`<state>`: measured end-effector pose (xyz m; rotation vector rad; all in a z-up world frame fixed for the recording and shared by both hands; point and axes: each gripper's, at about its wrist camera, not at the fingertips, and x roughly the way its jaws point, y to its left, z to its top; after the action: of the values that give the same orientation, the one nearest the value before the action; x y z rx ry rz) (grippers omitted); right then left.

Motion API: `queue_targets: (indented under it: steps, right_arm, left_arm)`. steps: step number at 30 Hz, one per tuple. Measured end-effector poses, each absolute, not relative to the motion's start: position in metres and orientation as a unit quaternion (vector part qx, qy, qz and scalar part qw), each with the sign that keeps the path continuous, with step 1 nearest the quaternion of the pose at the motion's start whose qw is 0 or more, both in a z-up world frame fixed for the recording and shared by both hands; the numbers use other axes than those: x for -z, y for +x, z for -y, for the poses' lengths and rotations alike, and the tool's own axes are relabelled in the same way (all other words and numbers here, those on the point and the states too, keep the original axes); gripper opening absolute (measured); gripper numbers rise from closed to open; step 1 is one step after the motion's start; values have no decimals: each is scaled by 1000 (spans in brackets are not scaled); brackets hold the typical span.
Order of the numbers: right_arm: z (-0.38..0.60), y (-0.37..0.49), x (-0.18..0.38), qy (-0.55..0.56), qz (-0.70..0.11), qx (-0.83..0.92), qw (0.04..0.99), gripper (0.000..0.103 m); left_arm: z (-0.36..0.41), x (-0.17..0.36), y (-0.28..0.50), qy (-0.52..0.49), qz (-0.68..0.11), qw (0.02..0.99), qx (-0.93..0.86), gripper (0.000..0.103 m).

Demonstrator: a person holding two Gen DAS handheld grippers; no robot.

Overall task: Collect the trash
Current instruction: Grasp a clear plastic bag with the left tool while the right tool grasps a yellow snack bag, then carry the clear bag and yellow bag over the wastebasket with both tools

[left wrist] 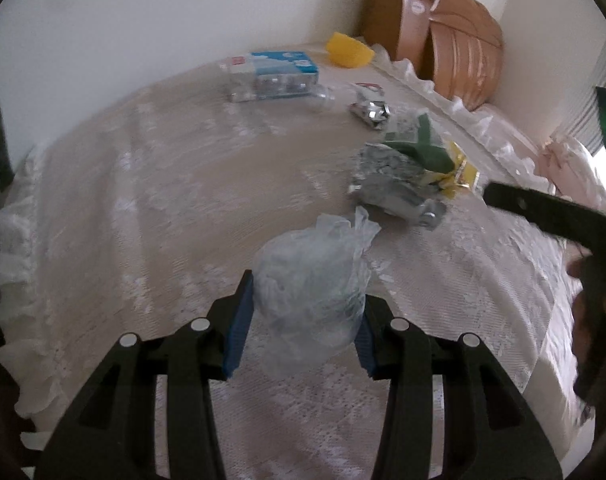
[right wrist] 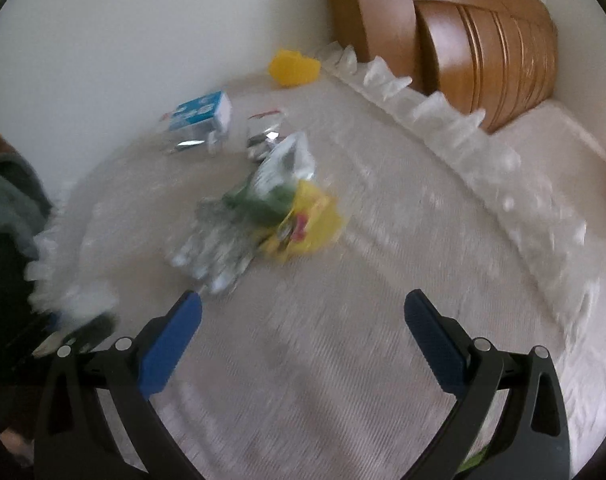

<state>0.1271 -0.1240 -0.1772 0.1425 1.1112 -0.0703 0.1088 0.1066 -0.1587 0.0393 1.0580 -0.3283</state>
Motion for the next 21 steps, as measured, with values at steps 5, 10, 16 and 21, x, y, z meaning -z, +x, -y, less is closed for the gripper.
queue_targets:
  steps: [5, 10, 16, 21]
  right_arm:
    - [126, 156, 194, 89, -535, 27, 840, 92]
    - [116, 168, 206, 56, -532, 8, 845, 90]
    - [117, 172, 212, 46, -539, -6, 841, 57]
    - [123, 166, 209, 57, -536, -11, 842, 49]
  left_arm:
    - [-109, 156, 106, 9, -501, 851, 155, 44]
    - [-102, 154, 100, 11, -500, 849, 168, 44]
    - [-91, 153, 95, 16, -500, 847, 179, 44]
    - [-86, 150, 91, 21, -497, 848, 183, 44]
